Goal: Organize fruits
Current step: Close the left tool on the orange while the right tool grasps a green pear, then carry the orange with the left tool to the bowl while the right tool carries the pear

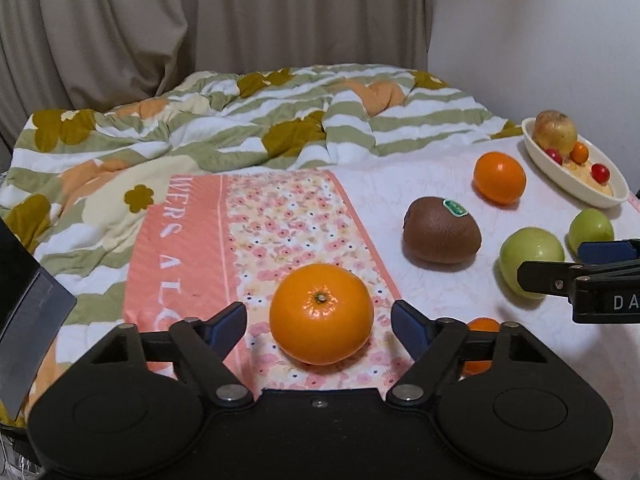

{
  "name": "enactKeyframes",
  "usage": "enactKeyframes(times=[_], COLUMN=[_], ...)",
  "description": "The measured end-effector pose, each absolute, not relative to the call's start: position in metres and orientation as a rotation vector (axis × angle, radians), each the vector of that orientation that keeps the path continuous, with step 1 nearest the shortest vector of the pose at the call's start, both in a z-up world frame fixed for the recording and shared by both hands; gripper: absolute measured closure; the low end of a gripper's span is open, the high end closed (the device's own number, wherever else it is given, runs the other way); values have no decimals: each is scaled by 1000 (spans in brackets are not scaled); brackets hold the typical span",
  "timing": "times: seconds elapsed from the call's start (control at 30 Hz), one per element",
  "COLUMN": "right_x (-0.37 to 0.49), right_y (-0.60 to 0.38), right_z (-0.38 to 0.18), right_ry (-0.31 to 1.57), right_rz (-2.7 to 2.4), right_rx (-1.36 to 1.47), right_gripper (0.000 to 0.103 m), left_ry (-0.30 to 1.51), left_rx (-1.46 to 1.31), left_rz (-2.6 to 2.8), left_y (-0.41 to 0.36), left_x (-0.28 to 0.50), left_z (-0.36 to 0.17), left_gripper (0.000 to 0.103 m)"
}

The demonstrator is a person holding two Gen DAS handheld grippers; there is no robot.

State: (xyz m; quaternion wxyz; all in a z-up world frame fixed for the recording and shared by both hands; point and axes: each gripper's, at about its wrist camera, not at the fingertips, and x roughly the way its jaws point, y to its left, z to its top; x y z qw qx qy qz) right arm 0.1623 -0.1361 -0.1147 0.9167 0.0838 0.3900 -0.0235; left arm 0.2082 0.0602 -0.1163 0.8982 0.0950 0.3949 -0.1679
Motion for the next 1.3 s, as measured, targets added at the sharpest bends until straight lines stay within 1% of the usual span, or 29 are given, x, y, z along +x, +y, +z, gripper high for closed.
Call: enactKeyframes(times=[0.13, 0.2, 0.23, 0.27, 0.37, 0.5, 0.6, 0.7, 1.0, 1.3], right_x=[169, 171, 173, 174, 177, 182, 184, 186, 183, 166], right_y=[-135, -134, -134, -134, -135, -133, -133, -132, -128, -123], right_z=[-120, -121, -121, -122, -124, -126, -128, -131, -128, -109], right_ry=[818, 825, 828, 830, 835, 844, 850, 858, 851, 819], right_rz=[-40, -38, -38, -37, -32, -27, -18, -7, 5, 23], right_rx=[162, 152, 149, 150, 150, 138, 141, 135, 90, 70], right_gripper=[4, 6, 6, 6, 10, 12, 18, 31, 32, 32], left_ry=[831, 834, 837, 842, 843, 848, 846, 847, 849, 803], left_rx=[187, 182, 183, 190, 185, 188, 189, 189, 169, 142], left_rz=[-354, -361, -362, -358, -364, -364, -359, -354, -338, -319], left_y=[59, 59, 58, 58, 59, 60, 61, 62, 70, 75], left_x=[214, 216, 218, 219, 220, 218, 215, 212, 195, 169], left_z=[-121, -122, -123, -124, -124, -123, -123, -123, -118, -97], left_gripper=[23, 28, 35, 38, 38, 39, 39, 39, 39, 39])
